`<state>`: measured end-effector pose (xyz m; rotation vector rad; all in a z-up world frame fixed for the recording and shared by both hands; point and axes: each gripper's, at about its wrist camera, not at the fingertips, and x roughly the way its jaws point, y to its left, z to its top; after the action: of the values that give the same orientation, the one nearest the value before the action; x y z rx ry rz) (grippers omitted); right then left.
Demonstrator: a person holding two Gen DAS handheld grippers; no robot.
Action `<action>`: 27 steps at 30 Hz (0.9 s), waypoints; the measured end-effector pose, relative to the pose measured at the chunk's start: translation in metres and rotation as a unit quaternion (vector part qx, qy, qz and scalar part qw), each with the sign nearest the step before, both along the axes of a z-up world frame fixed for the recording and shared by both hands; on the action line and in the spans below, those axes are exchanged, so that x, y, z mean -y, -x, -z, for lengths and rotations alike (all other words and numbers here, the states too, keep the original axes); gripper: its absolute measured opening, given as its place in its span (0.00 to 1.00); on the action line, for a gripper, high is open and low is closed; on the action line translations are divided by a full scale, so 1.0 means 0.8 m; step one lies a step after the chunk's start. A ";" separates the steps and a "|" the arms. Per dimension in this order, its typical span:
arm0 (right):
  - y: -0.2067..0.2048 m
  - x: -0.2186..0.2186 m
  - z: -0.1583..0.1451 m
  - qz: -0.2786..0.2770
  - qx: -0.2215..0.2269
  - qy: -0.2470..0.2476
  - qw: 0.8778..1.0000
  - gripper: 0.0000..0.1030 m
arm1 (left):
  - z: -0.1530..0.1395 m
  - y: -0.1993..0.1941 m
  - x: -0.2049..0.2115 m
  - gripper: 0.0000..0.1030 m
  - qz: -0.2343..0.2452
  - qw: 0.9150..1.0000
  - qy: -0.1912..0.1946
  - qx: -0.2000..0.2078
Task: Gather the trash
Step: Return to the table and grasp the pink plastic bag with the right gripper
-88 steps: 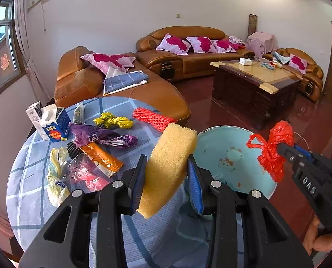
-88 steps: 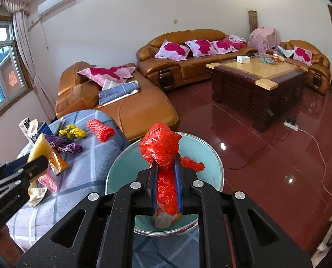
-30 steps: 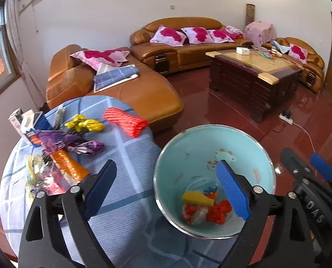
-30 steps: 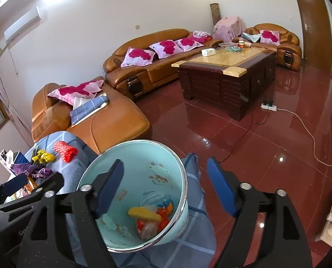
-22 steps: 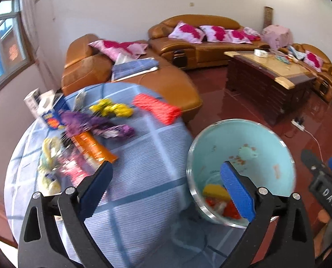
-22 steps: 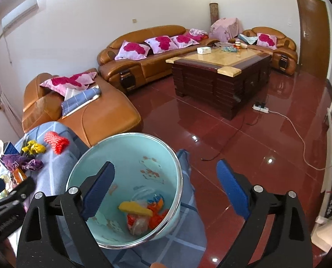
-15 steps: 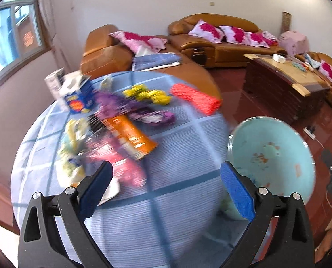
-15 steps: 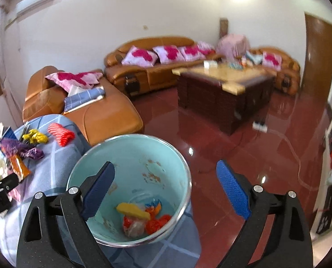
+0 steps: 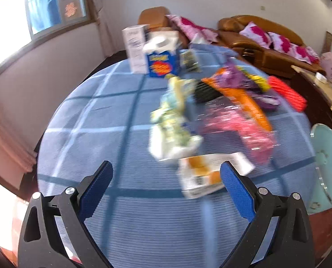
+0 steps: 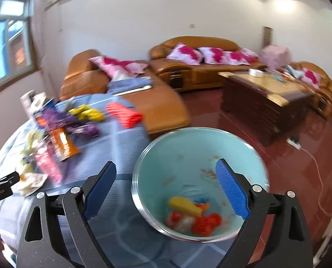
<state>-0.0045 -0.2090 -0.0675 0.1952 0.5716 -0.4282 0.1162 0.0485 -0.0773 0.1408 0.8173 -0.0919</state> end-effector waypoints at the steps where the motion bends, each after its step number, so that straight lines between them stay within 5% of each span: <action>1: -0.007 -0.010 -0.001 -0.011 -0.002 0.004 1.000 0.81 | 0.001 -0.001 -0.004 0.92 -0.002 1.000 -0.002 -0.001; 15: -0.098 -0.105 -0.008 -0.157 -0.017 -0.029 0.987 0.65 | 0.006 -0.033 -0.054 0.92 -0.023 1.000 -0.005 -0.015; 27: -0.168 -0.154 0.018 -0.236 -0.080 -0.032 0.968 0.53 | 0.000 -0.054 -0.085 0.92 -0.044 0.999 0.004 -0.011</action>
<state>0.1296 -0.0858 -0.0821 0.0816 0.7666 0.0389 0.1591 0.1162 -0.0770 0.0970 0.8441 -0.0143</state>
